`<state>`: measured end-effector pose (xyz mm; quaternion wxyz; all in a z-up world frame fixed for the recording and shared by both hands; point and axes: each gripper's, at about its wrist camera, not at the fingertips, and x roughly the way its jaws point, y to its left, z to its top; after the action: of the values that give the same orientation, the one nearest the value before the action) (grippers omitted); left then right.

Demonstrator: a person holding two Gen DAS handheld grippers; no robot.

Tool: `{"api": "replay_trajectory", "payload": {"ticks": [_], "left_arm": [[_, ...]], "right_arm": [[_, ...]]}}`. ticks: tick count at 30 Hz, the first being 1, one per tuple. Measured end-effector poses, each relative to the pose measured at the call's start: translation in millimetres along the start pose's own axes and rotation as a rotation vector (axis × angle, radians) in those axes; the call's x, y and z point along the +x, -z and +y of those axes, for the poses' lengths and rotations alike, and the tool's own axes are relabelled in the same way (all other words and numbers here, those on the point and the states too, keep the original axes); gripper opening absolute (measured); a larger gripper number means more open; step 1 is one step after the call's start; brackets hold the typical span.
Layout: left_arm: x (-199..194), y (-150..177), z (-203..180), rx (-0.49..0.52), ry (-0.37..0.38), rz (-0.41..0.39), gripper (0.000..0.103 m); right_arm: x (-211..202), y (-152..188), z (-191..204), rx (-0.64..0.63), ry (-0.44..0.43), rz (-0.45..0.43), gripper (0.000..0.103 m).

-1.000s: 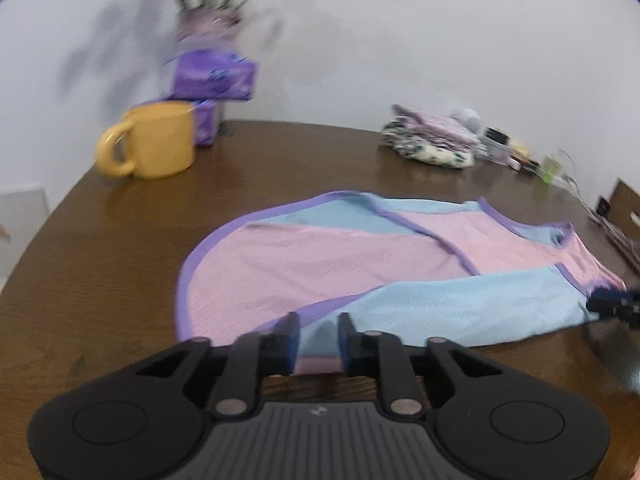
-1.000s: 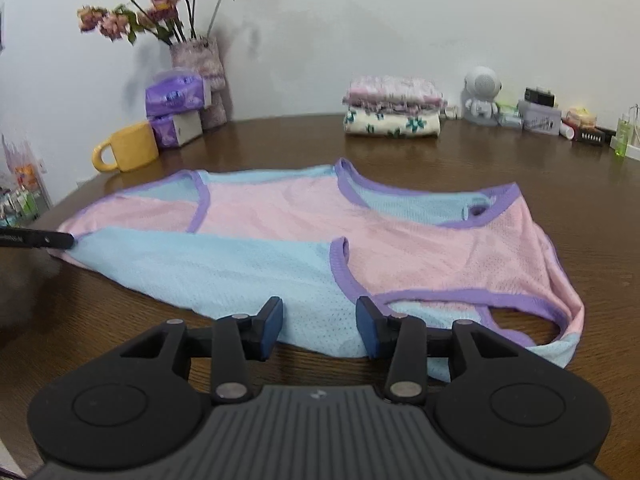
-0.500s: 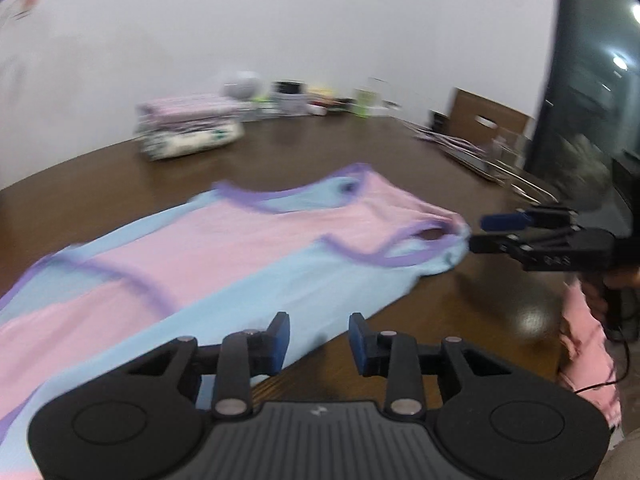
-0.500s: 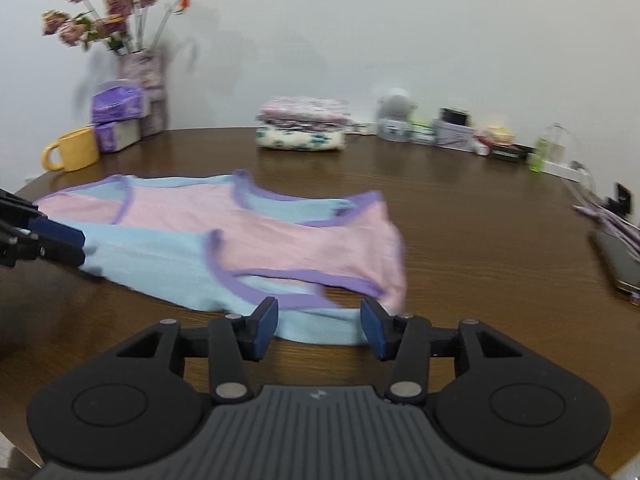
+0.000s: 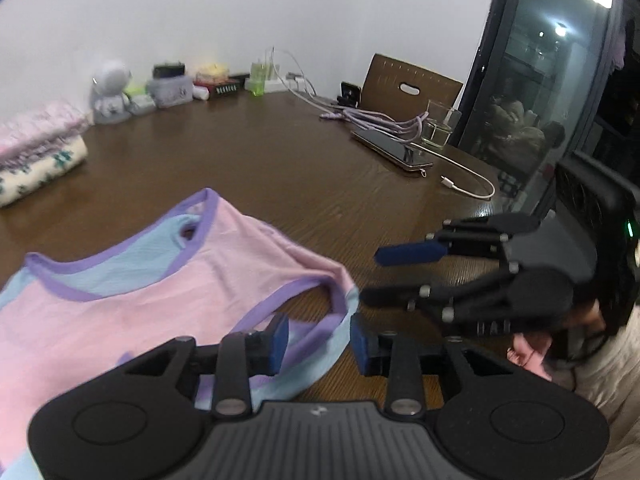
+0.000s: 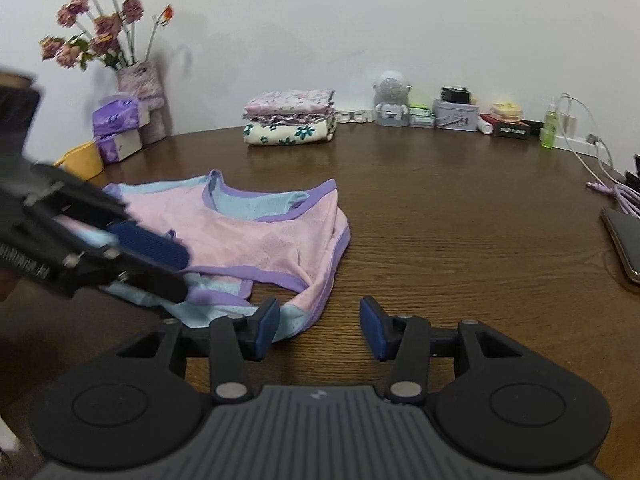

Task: Fold clothes

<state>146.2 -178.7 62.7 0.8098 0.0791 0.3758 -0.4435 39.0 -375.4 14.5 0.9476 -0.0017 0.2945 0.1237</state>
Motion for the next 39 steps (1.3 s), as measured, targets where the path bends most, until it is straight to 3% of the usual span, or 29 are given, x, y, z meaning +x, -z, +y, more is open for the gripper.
{"api": "replay_trajectory", "payload": {"ticks": [5, 6, 8, 10, 19, 23, 30, 39], "left_arm": [[27, -11, 5, -0.059, 0.023, 0.098, 0.028], [31, -11, 6, -0.066, 0.022, 0.115, 0.025], [35, -10, 9, -0.075, 0.046, 0.131, 0.009], [35, -9, 10, -0.081, 0.065, 0.129, 0.006], [19, -5, -3, -0.040, 0.059, 0.098, 0.007], [12, -4, -9, -0.021, 0.056, 0.084, 0.019], [11, -12, 8, -0.102, 0.021, 0.051, 0.020], [33, -12, 9, -0.098, 0.050, 0.122, 0.019]], "right_arm": [[2, 1, 1, -0.073, -0.038, 0.011, 0.046], [3, 2, 2, -0.089, -0.044, 0.010, 0.046], [3, 3, 3, -0.116, -0.048, 0.003, 0.046], [2, 6, 3, -0.122, -0.053, -0.006, 0.046], [4, 7, -1, -0.113, -0.099, -0.043, 0.045], [10, 6, 1, -0.132, -0.098, -0.034, 0.043], [10, 12, -5, -0.133, -0.062, -0.014, 0.042], [5, 7, -6, -0.144, -0.059, -0.041, 0.042]]}}
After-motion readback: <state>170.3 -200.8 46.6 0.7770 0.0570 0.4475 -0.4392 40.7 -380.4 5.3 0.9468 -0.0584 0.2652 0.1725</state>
